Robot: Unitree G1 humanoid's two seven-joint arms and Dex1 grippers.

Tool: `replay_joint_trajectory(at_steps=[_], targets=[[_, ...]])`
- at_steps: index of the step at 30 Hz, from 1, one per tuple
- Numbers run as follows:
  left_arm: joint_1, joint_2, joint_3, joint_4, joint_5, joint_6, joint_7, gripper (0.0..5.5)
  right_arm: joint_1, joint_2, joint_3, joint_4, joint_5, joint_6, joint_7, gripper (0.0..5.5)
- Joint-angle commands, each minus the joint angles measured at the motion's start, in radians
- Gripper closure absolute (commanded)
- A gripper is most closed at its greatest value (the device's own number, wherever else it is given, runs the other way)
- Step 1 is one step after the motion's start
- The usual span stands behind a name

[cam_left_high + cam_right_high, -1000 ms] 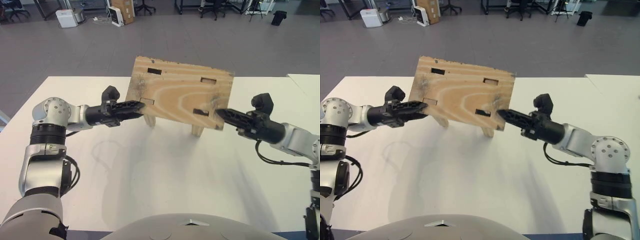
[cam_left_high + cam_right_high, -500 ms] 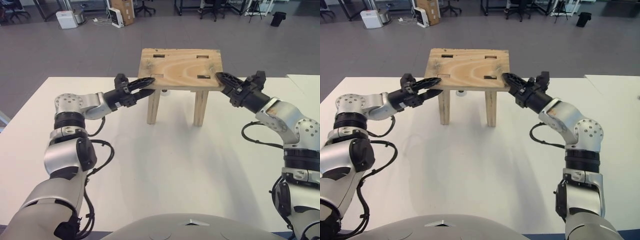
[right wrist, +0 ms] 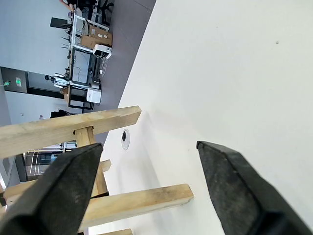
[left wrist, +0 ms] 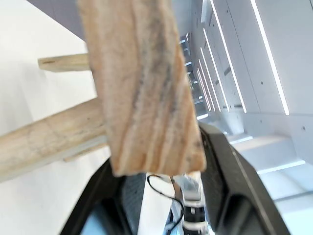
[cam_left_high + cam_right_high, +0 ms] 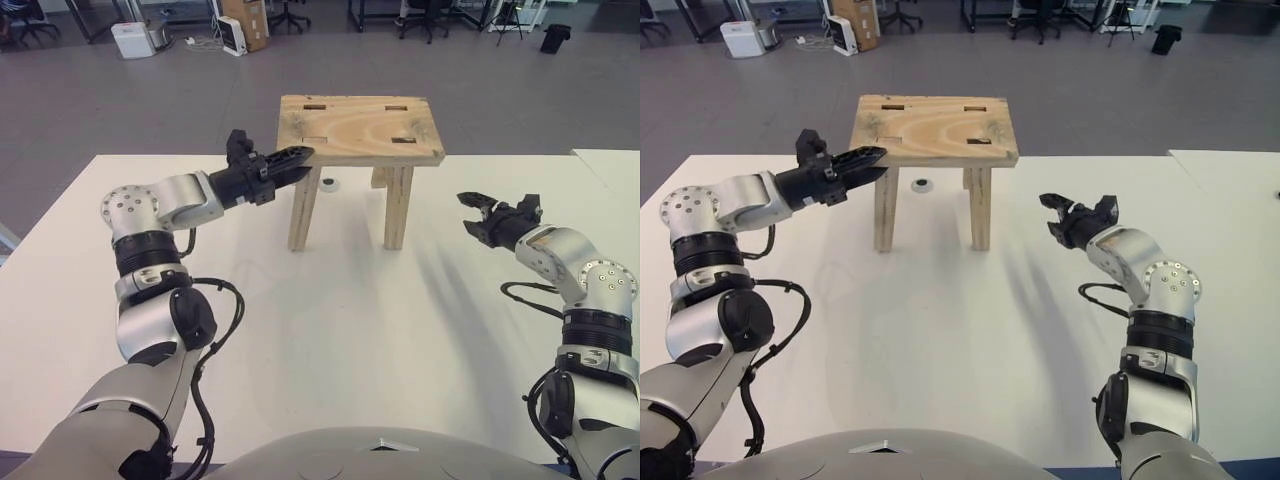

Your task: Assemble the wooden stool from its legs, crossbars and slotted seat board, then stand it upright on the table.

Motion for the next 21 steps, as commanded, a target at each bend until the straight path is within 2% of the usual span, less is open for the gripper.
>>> replay_joint_trajectory(at_steps=[1, 10, 13, 15, 17, 19, 21], targets=[[0.101, -0.004, -0.040, -0.087, -0.017, 0.080, 0.004, 3.97, -0.002, 0.024, -0.039, -0.029, -0.020, 0.013, -0.006, 1.89], [0.023, -0.033, 0.022, -0.009, 0.036, -0.044, 0.084, 2.35, 0.002, 0.075, -0.075, -0.044, -0.054, 0.025, -0.019, 1.86], [0.069, 0.005, -0.036, -0.105, 0.016, 0.012, -0.026, 1.99, 0.023, 0.085, -0.078, -0.060, -0.081, 0.034, -0.010, 1.86], [0.142, 0.036, -0.075, -0.205, 0.025, -0.014, -0.131, 1.59, 0.076, 0.072, -0.048, -0.100, -0.153, 0.050, 0.063, 1.86], [0.269, 0.063, -0.143, -0.342, 0.080, -0.117, -0.262, 1.57, 0.160, 0.057, 0.018, -0.175, -0.292, 0.036, 0.196, 1.86], [0.385, 0.029, -0.109, -0.410, 0.116, -0.263, -0.316, 1.57, 0.233, 0.061, 0.078, -0.250, -0.427, -0.012, 0.302, 1.86], [0.514, 0.007, -0.138, -0.464, 0.236, -0.467, -0.361, 1.57, 0.276, 0.090, 0.102, -0.284, -0.533, -0.084, 0.365, 1.86]])
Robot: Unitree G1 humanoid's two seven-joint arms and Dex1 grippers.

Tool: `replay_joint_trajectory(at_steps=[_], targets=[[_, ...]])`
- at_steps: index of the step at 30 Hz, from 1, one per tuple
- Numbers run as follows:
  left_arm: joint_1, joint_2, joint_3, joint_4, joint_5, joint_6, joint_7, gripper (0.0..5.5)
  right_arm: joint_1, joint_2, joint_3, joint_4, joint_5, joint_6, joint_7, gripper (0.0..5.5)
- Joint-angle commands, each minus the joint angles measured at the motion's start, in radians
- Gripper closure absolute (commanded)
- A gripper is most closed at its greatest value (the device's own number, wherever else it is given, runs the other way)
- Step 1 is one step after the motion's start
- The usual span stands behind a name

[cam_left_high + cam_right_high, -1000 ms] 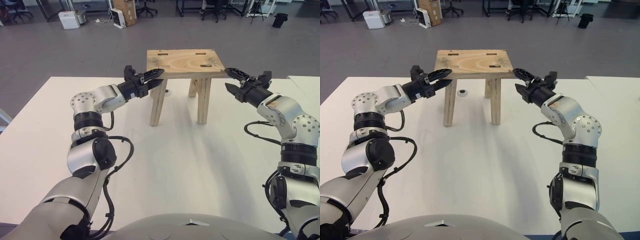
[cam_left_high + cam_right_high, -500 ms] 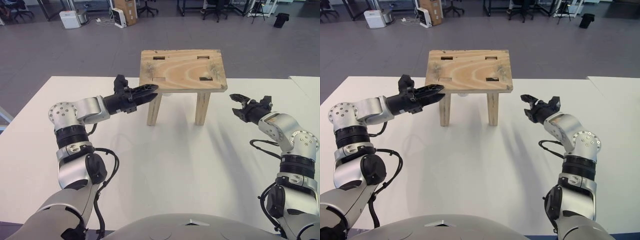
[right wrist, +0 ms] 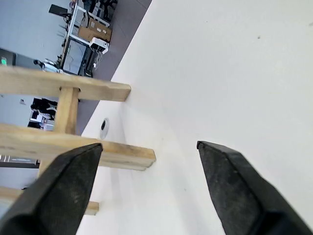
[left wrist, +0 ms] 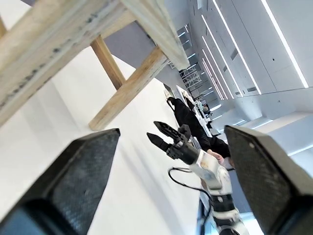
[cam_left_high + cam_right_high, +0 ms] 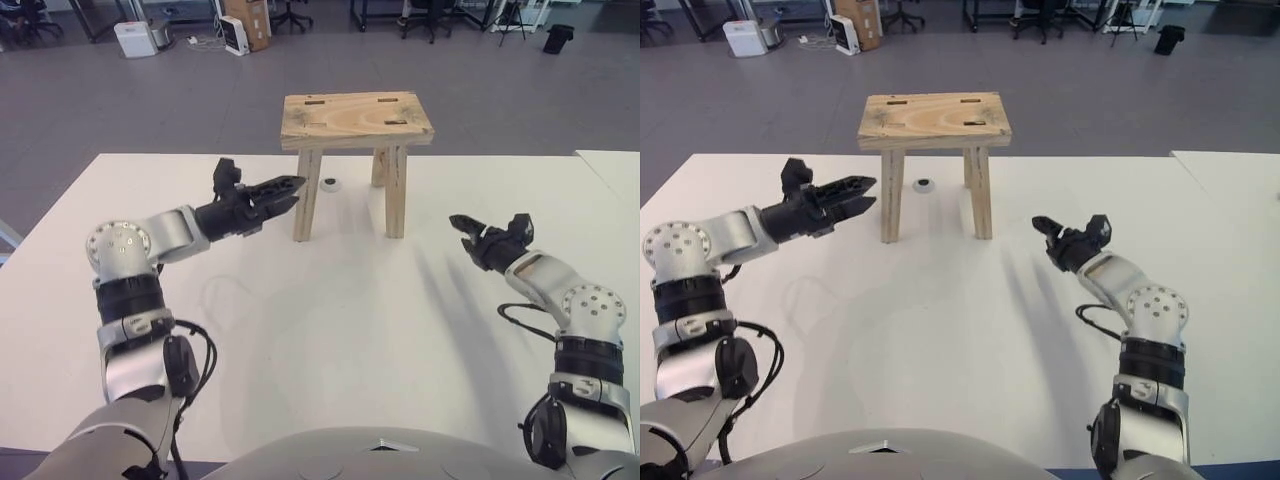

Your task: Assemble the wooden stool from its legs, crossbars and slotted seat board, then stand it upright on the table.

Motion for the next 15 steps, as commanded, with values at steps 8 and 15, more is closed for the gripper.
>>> replay_joint_trajectory(at_steps=[8, 15], targets=[[0.358, -0.107, -0.240, -0.008, 0.669, -0.998, -0.071, 1.57, 0.115, 0.117, 0.114, -0.062, -0.506, -0.351, 0.228, 1.86], [0.367, -0.177, -0.261, 0.068, 0.789, -1.234, 0.001, 1.57, 0.157, 0.188, 0.115, -0.090, -0.618, -0.418, 0.292, 1.86]])
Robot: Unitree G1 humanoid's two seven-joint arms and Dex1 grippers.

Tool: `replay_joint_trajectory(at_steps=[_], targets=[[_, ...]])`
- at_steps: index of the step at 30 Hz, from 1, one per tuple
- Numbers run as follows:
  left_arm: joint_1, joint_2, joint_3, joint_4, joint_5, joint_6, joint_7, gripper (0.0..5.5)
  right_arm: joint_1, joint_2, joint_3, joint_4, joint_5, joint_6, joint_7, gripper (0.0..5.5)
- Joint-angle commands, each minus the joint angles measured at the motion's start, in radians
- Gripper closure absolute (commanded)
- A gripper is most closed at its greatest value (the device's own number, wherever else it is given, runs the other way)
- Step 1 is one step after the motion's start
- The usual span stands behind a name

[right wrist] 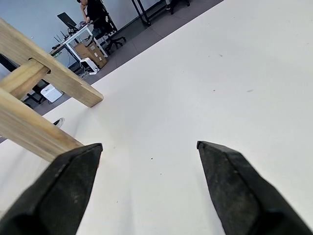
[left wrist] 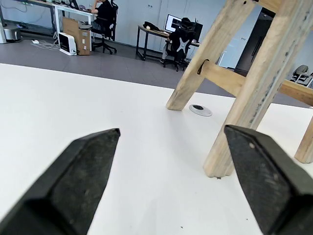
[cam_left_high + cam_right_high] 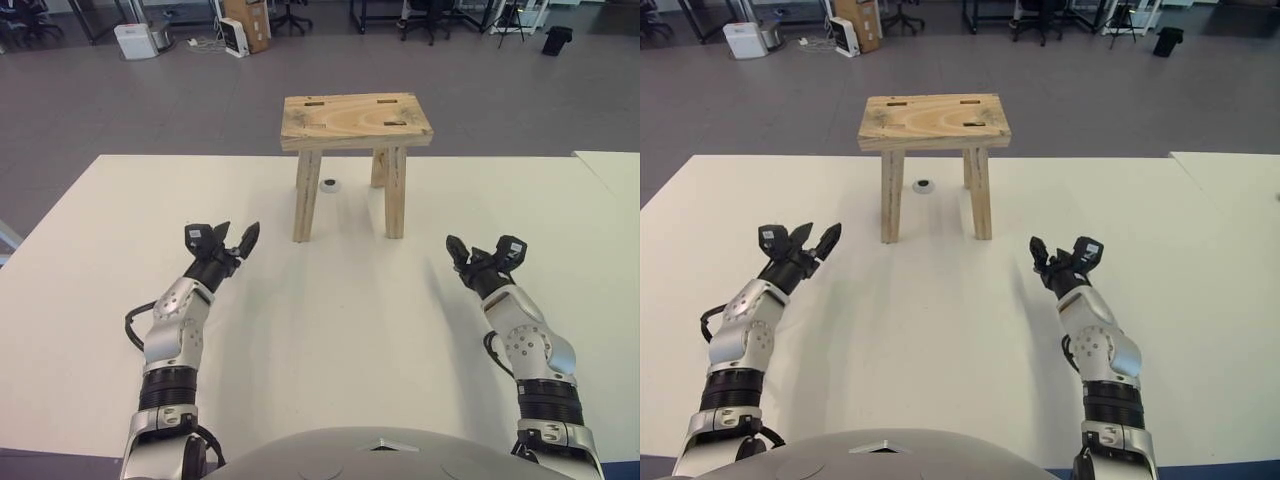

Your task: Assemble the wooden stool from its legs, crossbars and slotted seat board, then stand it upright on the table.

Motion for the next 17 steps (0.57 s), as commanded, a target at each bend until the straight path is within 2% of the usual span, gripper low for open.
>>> replay_joint_trajectory(at_steps=[1, 13, 17], targets=[[-0.008, -0.045, -0.011, 0.036, 0.009, -0.036, 0.022, 1.57, 0.024, 0.033, 0.004, -0.046, -0.030, -0.006, 0.036, 1.86], [-0.053, -0.176, -0.090, 0.121, 0.036, -0.085, 0.046, 1.57, 0.100, 0.076, -0.074, -0.122, -0.145, -0.072, 0.017, 1.86], [-0.068, -0.236, -0.087, 0.156, 0.032, -0.096, 0.085, 1.57, 0.085, 0.072, -0.109, -0.078, -0.175, -0.102, 0.032, 1.86]])
